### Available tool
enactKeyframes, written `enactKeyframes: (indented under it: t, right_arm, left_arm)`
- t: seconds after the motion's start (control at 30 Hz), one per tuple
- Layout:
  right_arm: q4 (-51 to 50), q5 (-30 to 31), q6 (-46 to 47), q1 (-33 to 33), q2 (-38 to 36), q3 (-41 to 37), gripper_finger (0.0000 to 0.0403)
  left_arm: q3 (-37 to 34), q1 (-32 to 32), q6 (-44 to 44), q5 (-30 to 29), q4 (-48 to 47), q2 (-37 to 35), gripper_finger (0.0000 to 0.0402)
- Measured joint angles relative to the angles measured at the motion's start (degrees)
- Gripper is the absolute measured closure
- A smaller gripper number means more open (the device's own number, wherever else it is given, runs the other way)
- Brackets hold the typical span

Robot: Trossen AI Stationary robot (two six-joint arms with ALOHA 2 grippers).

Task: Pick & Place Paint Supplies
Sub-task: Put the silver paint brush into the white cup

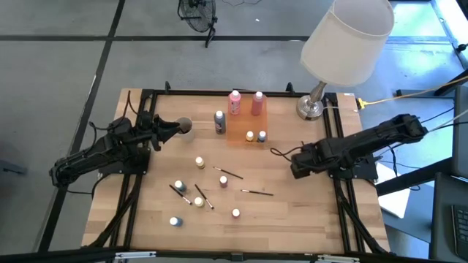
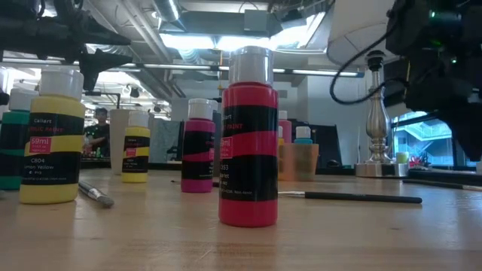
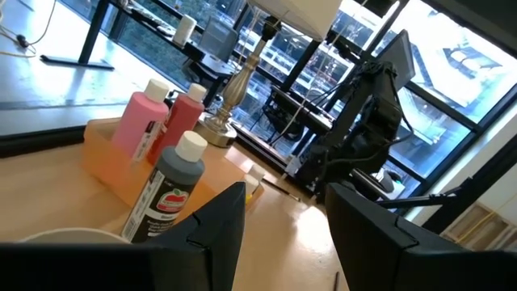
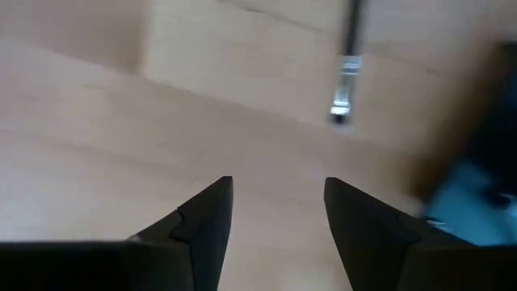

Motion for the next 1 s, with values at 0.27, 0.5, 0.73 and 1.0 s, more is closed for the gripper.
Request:
enactKeyframes:
  t: [0.27,0.5,0.73,1.0]
  right_arm:
    - [-1.12,-0.2,-8.18,-5.32,0.65,-0.92,0.0204]
    - [1.49,-2.02,-10.84,-8.69,2.07,-3.78,0.0204]
    - [2.06,-1.11,-13.11,-8.87,3.39,-3.89,0.0204]
    - [5.75,-2.29,-15.56,-10.02,3.39,-3.89,0.0204]
  left_arm:
    - [0.0,0.0,-1.99,0.32,-0.09,0.0,0.0233]
    - [0.0,0.0,-3.07,3.0,-0.08,0.0,0.0233]
    - [0.0,0.0,-3.65,3.13,-0.12,0.0,0.0233]
    - [0.0,0.0,-3.59,3.1,-0.12,0.0,0.0233]
